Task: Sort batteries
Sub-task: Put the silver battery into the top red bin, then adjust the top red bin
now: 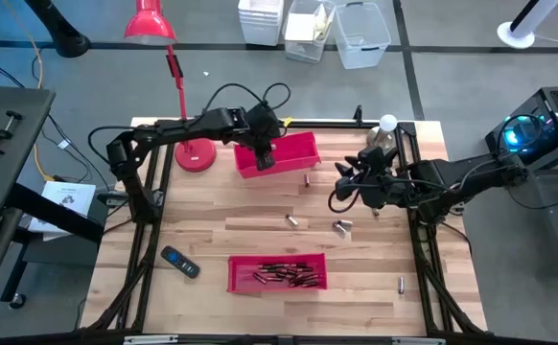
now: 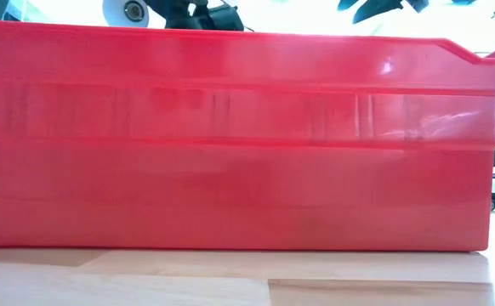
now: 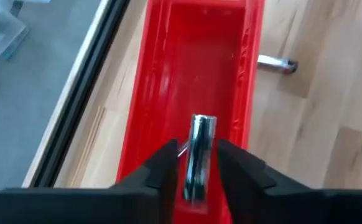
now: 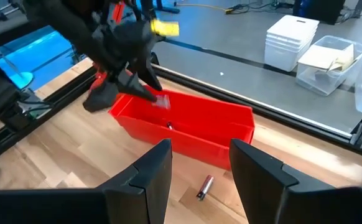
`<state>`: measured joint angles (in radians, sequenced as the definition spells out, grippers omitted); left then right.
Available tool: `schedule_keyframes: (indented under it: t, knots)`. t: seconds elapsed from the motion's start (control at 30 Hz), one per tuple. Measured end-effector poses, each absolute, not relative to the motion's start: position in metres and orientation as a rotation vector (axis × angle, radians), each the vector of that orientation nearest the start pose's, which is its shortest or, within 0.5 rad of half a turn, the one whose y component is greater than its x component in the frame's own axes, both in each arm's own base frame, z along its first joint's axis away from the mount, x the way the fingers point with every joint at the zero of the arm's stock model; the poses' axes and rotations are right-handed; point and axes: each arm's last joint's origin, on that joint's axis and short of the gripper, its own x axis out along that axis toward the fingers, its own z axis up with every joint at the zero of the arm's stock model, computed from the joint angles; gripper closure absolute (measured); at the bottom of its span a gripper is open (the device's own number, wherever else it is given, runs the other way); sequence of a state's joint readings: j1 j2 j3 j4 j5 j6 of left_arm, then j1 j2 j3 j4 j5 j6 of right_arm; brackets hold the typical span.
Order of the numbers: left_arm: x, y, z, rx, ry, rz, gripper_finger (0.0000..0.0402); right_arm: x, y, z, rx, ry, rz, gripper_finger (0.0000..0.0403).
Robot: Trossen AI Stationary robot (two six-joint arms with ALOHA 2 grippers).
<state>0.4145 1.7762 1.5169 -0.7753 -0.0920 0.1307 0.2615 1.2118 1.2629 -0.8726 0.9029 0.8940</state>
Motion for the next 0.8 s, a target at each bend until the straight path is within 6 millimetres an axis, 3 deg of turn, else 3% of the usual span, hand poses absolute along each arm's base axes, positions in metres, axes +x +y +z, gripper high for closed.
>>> schedule_keyframes:
  t: [0.13,0.23,0.33,0.47,0.57,0.63,0.73,0.8]
  knots:
    - [0.341,0.151,0.274,-0.053,1.072,0.389,0.0245,0.225,0.037,0.36,0.372,0.359,-0.852,0.0247]
    - [0.334,0.148,0.282,-0.058,1.09,0.387,0.0227,0.226,0.03,0.359,0.479,0.336,-0.886,0.0247]
    - [0.326,0.147,0.287,-0.084,1.096,0.397,0.0223,0.228,0.008,0.354,0.651,0.361,-0.949,0.0247]
    - [0.309,0.146,0.29,-0.117,1.038,0.414,0.0228,0.241,-0.027,0.343,0.642,0.507,-0.952,0.0261]
    - [0.286,0.134,0.291,-0.108,0.96,0.431,0.0249,0.251,-0.049,0.335,0.569,0.585,-0.939,0.0319]
    - [0.267,0.123,0.291,-0.11,0.905,0.463,0.0285,0.257,-0.065,0.327,0.536,0.644,-0.936,0.0376]
    - [0.235,0.108,0.286,-0.15,0.843,0.548,0.0371,0.262,-0.095,0.312,0.524,0.753,-0.926,0.0388]
    - [0.217,0.1,0.279,-0.207,0.815,0.601,0.0389,0.264,-0.118,0.298,0.542,0.832,-0.915,0.0397]
